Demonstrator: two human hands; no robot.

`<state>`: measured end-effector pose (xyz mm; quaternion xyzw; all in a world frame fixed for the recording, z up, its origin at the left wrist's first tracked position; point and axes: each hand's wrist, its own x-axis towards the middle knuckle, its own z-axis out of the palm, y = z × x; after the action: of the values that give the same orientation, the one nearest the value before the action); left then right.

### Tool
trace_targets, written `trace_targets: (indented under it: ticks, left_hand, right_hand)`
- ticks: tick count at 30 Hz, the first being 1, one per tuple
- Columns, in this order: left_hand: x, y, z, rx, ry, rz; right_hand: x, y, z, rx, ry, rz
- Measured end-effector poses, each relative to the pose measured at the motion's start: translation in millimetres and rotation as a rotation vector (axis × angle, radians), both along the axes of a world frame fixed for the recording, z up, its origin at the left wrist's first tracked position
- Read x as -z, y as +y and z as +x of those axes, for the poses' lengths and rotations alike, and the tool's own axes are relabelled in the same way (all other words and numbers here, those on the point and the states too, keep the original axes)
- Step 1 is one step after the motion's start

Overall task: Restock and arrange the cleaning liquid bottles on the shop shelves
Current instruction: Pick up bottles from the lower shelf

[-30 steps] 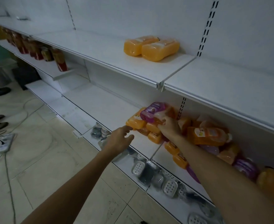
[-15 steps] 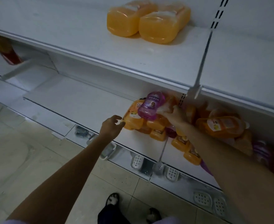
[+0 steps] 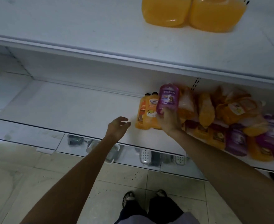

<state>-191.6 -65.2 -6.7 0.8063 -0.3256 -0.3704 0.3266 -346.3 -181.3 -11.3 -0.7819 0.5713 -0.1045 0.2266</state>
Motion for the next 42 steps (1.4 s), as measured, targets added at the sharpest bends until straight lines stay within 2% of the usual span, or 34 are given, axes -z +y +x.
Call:
trace_targets:
  ticks: [4,7,10,15,22,27,30,35,37,42]
  left_hand:
    - [9.2,2.4,6.3,-0.027,0.097,-0.025]
    - [15.1,2.8,5.0,-0.004,0.122,-0.04]
    - [13.2,-7.2,0.7,0.028,0.102,-0.058]
    - [-1.2,-44.3,-23.5,0.116,0.062,-0.088]
    - [-7.4,-99.5,-60.4,0.183,-0.032,-0.083]
    - [4.7,-133.5,-88.4,0.069,0.076,-0.084]
    - [5.8,-143.4,-92.9,0.038,0.043,0.006]
    - [5.3,-149.2,-81.8,0.009,0.289,0.072]
    - [7.7,-143.8,-76.6,-0.02,0.323,0.067]
    - [1.2,-125.0,-70.9,-0.011,0.091,-0.004]
  right_hand:
    - [25.3,2.6,4.0,0.134,-0.11,0.247]
    - [41.0,1.9,0.1,0.263,-0.174,0.331]
    - [47.5,-0.6,-6.6,0.334,-0.176,0.272]
    - [36.2,-9.9,-39.3,0.213,-0.122,0.112]
    - [18.3,-32.3,-114.4,0.319,-0.157,0.099]
    - [16.1,-35.9,-188.7,0.456,-0.173,0.089]
    - [19.1,-35.8,-225.5,0.523,-0.131,0.105]
    - [31.5,-25.2,-239.1,0.585,-0.14,0.078]
    - [30.7,-19.0,-235.0,0.592,-0.129,0.085]
    - [19.1,-12.7,-221.4,0.579,-0.206,0.116]
